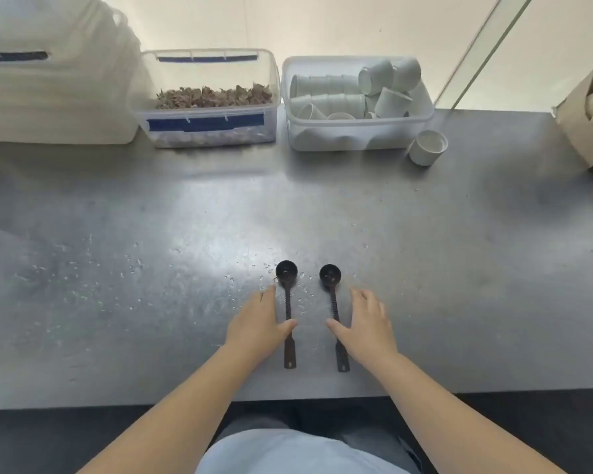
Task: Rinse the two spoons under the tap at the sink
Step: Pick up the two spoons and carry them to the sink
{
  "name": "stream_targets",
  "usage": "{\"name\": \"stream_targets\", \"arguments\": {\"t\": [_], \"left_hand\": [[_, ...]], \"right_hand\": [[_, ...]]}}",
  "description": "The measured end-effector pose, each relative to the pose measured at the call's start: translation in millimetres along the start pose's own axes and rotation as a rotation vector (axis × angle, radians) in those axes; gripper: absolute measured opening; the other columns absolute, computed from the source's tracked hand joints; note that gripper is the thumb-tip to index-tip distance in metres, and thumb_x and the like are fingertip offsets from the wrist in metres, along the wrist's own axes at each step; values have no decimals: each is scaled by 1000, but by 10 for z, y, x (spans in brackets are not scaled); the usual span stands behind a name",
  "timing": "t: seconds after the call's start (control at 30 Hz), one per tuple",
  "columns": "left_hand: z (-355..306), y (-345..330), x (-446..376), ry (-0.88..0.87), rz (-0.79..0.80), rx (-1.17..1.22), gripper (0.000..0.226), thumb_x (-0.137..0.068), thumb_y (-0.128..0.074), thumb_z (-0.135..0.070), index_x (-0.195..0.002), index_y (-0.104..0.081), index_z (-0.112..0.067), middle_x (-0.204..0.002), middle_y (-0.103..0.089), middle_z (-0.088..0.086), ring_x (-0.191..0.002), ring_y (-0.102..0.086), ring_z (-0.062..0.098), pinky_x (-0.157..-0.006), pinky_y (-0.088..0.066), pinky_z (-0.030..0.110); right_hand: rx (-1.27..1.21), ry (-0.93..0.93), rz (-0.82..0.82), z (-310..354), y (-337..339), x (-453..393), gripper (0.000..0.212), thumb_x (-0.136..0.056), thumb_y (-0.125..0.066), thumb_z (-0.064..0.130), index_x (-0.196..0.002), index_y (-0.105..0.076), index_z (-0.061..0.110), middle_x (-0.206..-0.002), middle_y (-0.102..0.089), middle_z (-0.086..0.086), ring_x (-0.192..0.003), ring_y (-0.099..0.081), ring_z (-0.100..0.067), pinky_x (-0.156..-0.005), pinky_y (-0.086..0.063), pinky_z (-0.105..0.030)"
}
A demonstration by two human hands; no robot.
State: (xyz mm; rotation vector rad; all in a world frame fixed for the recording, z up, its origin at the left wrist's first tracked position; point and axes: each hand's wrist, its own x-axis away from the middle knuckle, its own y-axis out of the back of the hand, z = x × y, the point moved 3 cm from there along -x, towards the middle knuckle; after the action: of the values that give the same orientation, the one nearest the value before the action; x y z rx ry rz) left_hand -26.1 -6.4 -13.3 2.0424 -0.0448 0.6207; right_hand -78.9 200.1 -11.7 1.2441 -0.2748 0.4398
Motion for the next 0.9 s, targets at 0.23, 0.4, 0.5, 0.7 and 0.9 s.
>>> {"name": "stream_targets", "arguments": {"t": [0.23, 0.4, 0.5, 0.7, 0.9], "left_hand": [[-74, -79, -197, 113, 35, 213, 43, -86, -63, -37, -120, -44, -19, -91, -58, -3, -83, -60, 21, -73, -53, 41], [-111, -115, -270, 187, -9, 230, 28, -88, -61, -32, -107, -49, -15, -92, -61, 4, -82, -59, 27, -70, -50, 38], [-127, -136, -295, 217, -15, 216, 23, -88, -61, -31, -104, -52, -17, -95, -62, 4, -84, -59, 28, -68, -48, 37], [-84, -132, -341, 292, 7, 270, 15, -84, -64, -27, -76, -52, -22, -83, -62, 1, -77, -60, 23, -64, -50, 33], [29, -43, -396, 291, 174, 478, 22, -84, -65, -15, -66, -52, -13, -63, -57, 8, -62, -52, 22, -63, -48, 33]], "right_hand": [[-382, -148, 69, -108, -71, -259, 35, -85, -69, 32, -113, -66, 11, -81, -61, 6, -84, -56, -14, -74, -39, -23], [-346, -140, 105, -102, -68, -388, 18, -80, -73, 32, -90, -72, 17, -70, -60, 11, -82, -62, -15, -71, -41, -22], [-316, -100, 153, -62, -93, -450, 11, -79, -73, 31, -82, -70, 20, -66, -60, 13, -76, -59, -14, -69, -43, -24], [-370, -127, 224, 8, -124, -555, 12, -79, -72, 22, -72, -71, 12, -66, -71, -4, -68, -64, -19, -66, -51, -29], [-671, -161, 361, -49, -74, -539, 16, -84, -68, 8, -69, -66, 10, -54, -55, -3, -57, -46, -17, -60, -40, -29]]}}
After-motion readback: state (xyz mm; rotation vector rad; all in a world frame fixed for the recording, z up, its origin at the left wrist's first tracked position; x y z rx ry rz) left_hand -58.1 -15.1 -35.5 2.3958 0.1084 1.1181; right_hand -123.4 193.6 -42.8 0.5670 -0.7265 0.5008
